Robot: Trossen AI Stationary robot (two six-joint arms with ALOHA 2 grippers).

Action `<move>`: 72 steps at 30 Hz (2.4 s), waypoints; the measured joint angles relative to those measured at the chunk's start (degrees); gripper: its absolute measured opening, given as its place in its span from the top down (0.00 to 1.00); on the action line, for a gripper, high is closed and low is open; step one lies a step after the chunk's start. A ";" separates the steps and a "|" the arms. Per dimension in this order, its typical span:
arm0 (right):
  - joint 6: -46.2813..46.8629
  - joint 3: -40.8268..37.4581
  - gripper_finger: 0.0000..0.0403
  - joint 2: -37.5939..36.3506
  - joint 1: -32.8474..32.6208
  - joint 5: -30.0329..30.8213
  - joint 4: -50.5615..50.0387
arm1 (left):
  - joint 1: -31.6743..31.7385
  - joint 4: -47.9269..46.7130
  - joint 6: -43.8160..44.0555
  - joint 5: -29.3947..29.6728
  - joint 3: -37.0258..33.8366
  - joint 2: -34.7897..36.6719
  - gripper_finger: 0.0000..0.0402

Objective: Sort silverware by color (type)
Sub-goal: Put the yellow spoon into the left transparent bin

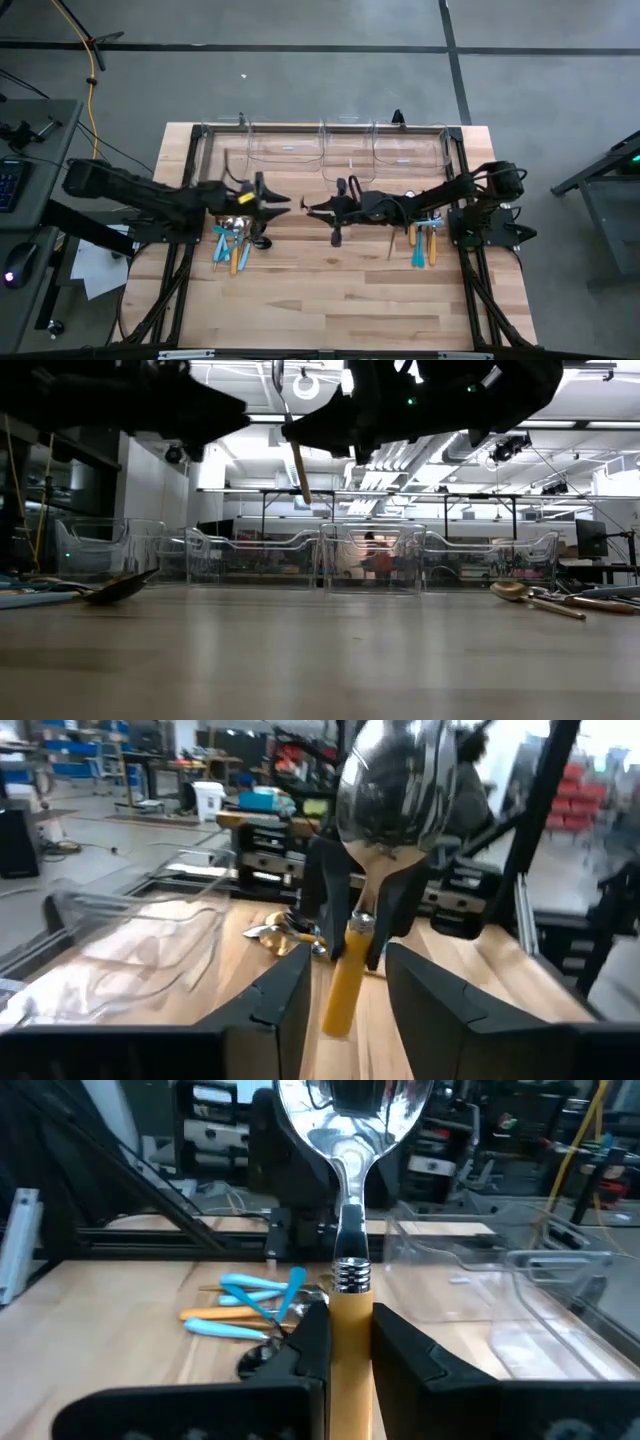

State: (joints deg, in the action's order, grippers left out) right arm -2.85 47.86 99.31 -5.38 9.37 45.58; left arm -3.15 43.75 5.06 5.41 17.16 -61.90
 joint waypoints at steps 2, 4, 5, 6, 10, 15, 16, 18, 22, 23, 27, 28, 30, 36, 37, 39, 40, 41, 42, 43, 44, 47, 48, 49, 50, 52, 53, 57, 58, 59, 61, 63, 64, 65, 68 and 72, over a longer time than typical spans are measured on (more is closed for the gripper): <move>-0.10 0.00 0.92 0.00 -0.60 -0.23 0.00 | -0.82 -0.01 -2.04 -0.02 2.44 -3.88 0.69; -0.21 0.00 0.92 0.00 -1.12 -0.25 0.01 | -1.49 -0.08 -3.21 -0.30 4.46 -7.23 0.69; -0.48 0.00 0.92 0.00 -1.34 -0.25 0.01 | -1.76 -0.09 -3.76 -0.34 5.42 -8.66 0.69; -0.85 0.00 0.92 0.00 -1.53 -0.26 0.01 | -2.04 -0.10 -4.22 -0.38 6.20 -9.82 0.68; -1.70 0.00 0.92 0.00 -1.73 -0.27 0.02 | -2.80 0.23 -5.25 -0.39 8.72 -12.77 0.68; -1.70 0.00 0.92 0.00 -1.36 -0.20 -0.15 | -3.07 3.18 -5.31 -1.10 8.99 -12.00 0.68; -1.70 0.00 0.92 0.00 -1.36 -0.18 0.01 | -3.05 3.20 -5.31 -1.50 8.99 -11.69 0.68; -1.68 0.00 0.92 0.00 -1.36 -0.20 0.58 | -3.08 3.06 -5.28 -1.76 8.99 -11.57 0.68; -0.83 0.00 0.92 -0.07 -1.38 -1.33 2.20 | -3.46 3.34 -5.31 -1.81 8.98 -12.31 0.68; -0.56 0.00 0.92 -0.07 -1.38 -1.43 2.25 | -3.46 3.41 -5.31 -1.90 8.97 -12.45 0.68; -0.30 0.00 0.92 -0.07 -1.36 -1.45 1.94 | -3.46 8.25 -5.76 -1.88 8.99 -14.01 0.68; -0.03 0.00 0.92 -0.07 -1.36 -1.45 1.90 | -3.46 9.33 -5.87 -1.87 8.97 -14.56 0.68; -0.02 0.00 0.92 -0.07 -1.36 -1.45 1.93 | -3.50 10.39 -6.32 -1.87 8.97 -15.43 0.68; -0.10 0.00 0.92 -0.07 -1.36 -1.46 1.88 | -3.22 14.01 -6.88 -0.60 8.97 -18.29 0.69; -0.15 0.00 0.92 -0.07 -1.36 -1.45 1.88 | -3.20 15.03 -7.18 -0.36 8.97 -18.58 0.71; -0.15 0.00 0.92 -0.07 -1.36 -1.47 1.86 | -3.20 16.08 -7.75 -0.29 8.97 -19.10 0.75; -0.17 0.00 0.92 -0.07 -1.36 -1.47 1.82 | -3.20 16.09 -7.95 -0.28 8.97 -19.13 0.78; -0.16 0.00 0.92 -0.07 -1.36 -1.47 1.82 | -3.20 16.14 -8.22 -0.31 8.97 -19.13 0.82; -0.15 0.00 0.92 -0.07 -1.36 -1.46 1.78 | -3.20 16.15 -8.30 -0.30 8.97 -19.09 0.86; -0.16 0.00 0.92 -0.07 -1.36 -1.46 1.74 | -3.20 16.15 -8.31 -0.30 8.97 -19.09 0.90; -0.19 0.00 0.92 -0.07 -1.36 -1.51 1.63 | -3.20 16.14 -8.31 -0.22 8.97 -19.09 0.94; -0.17 0.00 0.91 -0.07 -1.40 -1.49 1.28 | -3.22 16.05 -8.28 -0.28 8.97 -19.09 0.96; -0.13 0.00 0.90 -0.07 -1.40 -1.47 1.16 | -3.22 15.99 -8.31 -0.20 8.97 -19.09 0.96; 0.04 0.00 0.88 -0.07 -1.40 -1.47 0.98 | -3.22 15.88 -8.29 -0.06 8.97 -19.09 0.96; 0.28 0.00 0.86 -0.07 -1.40 -1.48 0.82 | -3.22 15.70 -8.28 0.15 8.97 -19.09 0.96; 0.27 0.00 0.82 -0.07 -1.38 -1.45 0.47 | -3.21 15.56 -8.33 0.73 8.97 -19.09 0.98; 0.22 0.00 0.80 -0.07 -1.38 -1.17 0.46 | -3.20 15.56 -8.33 0.86 8.97 -19.09 0.98; -0.13 0.00 0.70 -0.07 -1.43 2.01 0.31 | -3.20 12.96 -8.35 2.19 8.97 -18.42 0.98; -0.46 0.00 0.67 -0.07 -1.43 2.52 0.21 | -3.20 11.81 -8.35 2.83 8.96 -18.01 0.98; -0.60 0.00 0.65 -0.07 -1.43 2.71 0.09 | -3.20 10.72 -8.37 3.33 8.95 -17.56 0.98; -1.54 0.00 0.61 -0.10 -1.41 3.72 -0.57 | -3.20 8.56 -8.35 4.11 8.95 -16.35 0.98; -2.83 -0.02 0.57 -0.73 -1.40 4.85 -2.78 | -3.20 5.55 -8.73 4.57 8.95 -14.53 0.98; -3.27 -0.02 0.56 -1.29 -1.40 5.48 -4.16 | -3.20 3.53 -8.99 5.05 8.92 -13.23 0.98; -3.49 -0.02 0.55 -2.09 -1.40 6.15 -5.98 | -3.20 1.25 -9.31 5.77 8.92 -11.77 0.98; -3.64 -0.02 0.55 -5.40 -1.40 7.62 -12.78 | -3.31 -7.66 -9.76 8.78 8.92 -6.44 0.98; -2.89 -0.02 0.55 -11.16 -1.41 7.69 -22.72 | -3.31 -18.64 -8.90 11.52 8.92 1.24 0.98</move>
State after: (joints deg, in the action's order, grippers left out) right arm -5.74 47.83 88.15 -6.79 17.06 22.86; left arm -6.46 25.11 -3.84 16.93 26.09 -60.66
